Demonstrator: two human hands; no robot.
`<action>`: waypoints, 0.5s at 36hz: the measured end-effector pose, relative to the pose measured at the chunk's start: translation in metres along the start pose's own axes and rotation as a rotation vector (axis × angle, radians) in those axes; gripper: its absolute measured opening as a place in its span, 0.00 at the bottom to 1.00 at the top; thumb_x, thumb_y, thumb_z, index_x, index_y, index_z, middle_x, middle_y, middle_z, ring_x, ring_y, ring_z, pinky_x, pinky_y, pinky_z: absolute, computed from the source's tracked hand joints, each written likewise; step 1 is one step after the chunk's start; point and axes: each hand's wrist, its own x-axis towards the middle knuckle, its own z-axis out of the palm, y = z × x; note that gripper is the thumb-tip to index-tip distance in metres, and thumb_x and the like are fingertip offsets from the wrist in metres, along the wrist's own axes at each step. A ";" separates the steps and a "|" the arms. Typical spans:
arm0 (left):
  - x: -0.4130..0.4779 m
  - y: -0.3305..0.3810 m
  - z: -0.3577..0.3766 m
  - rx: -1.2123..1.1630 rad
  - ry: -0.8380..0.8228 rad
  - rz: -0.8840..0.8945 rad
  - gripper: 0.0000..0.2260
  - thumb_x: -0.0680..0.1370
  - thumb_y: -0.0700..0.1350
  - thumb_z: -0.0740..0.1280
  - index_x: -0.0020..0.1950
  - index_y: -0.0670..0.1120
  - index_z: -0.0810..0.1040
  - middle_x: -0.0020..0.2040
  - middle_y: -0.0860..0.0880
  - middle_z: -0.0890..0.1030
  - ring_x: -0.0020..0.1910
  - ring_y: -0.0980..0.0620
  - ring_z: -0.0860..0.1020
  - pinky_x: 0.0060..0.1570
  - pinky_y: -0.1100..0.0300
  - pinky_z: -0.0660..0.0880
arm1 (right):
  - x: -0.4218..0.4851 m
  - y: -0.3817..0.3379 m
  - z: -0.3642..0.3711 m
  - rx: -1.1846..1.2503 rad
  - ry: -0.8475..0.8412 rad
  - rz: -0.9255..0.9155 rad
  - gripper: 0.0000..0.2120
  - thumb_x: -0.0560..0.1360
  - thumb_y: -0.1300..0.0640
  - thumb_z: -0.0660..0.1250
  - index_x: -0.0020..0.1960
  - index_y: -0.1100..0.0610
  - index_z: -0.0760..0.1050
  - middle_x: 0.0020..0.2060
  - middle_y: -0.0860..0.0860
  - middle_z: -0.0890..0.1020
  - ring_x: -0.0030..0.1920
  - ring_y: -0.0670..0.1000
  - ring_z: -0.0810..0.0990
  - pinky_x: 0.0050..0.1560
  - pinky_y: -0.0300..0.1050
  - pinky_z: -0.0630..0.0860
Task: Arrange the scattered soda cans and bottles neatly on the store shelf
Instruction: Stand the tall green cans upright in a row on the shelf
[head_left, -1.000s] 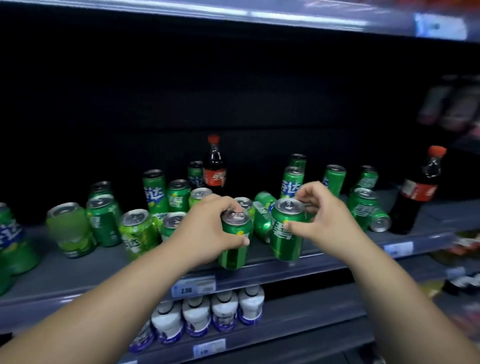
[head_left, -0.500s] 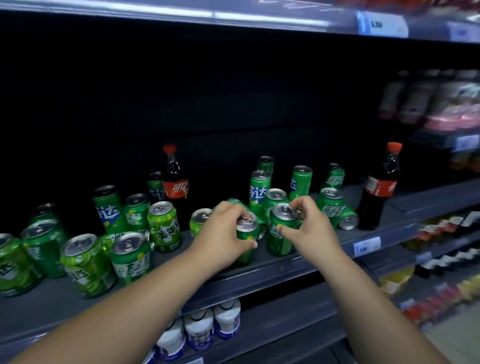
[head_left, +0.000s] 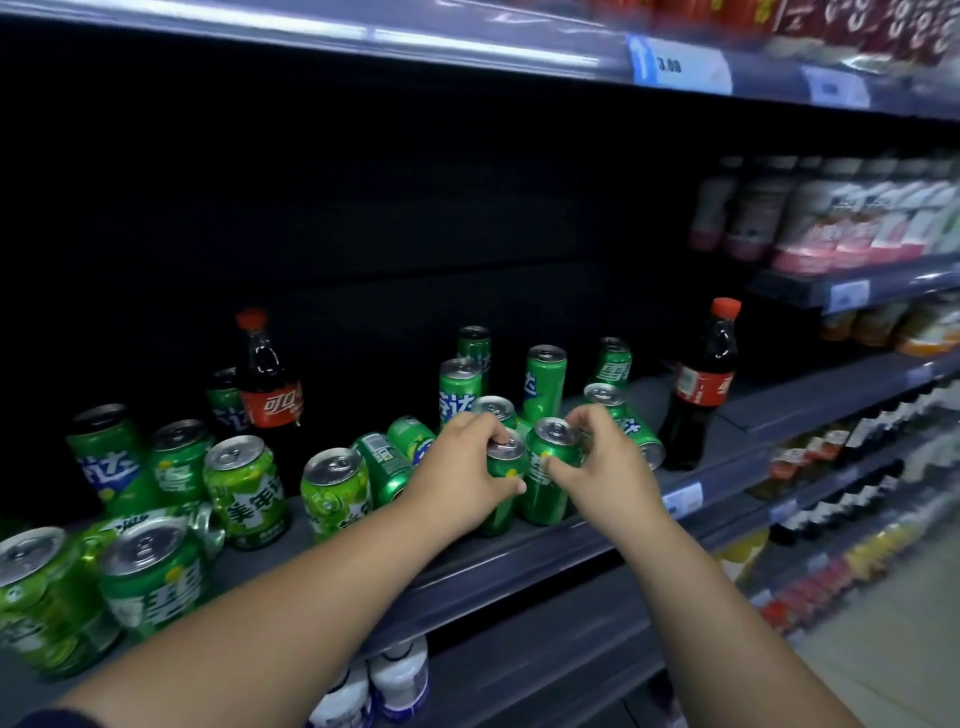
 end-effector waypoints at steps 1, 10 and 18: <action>0.001 -0.002 0.001 0.001 0.006 -0.004 0.21 0.67 0.50 0.80 0.53 0.50 0.73 0.53 0.54 0.71 0.50 0.55 0.72 0.49 0.64 0.68 | 0.001 0.001 0.001 -0.005 -0.006 -0.007 0.20 0.71 0.46 0.74 0.57 0.44 0.68 0.55 0.42 0.79 0.55 0.49 0.79 0.51 0.49 0.77; -0.008 -0.010 -0.019 0.171 -0.104 0.078 0.27 0.69 0.54 0.76 0.64 0.53 0.72 0.64 0.53 0.71 0.60 0.53 0.73 0.61 0.55 0.73 | -0.003 0.003 0.007 -0.011 -0.048 -0.082 0.20 0.75 0.49 0.72 0.62 0.47 0.68 0.59 0.45 0.77 0.59 0.49 0.77 0.55 0.47 0.75; -0.029 -0.040 -0.076 0.695 -0.103 -0.030 0.27 0.67 0.63 0.70 0.64 0.58 0.73 0.64 0.54 0.74 0.65 0.47 0.71 0.64 0.49 0.68 | -0.023 -0.010 0.030 -0.008 0.322 -0.291 0.22 0.68 0.54 0.77 0.60 0.55 0.75 0.61 0.52 0.77 0.63 0.58 0.74 0.64 0.59 0.71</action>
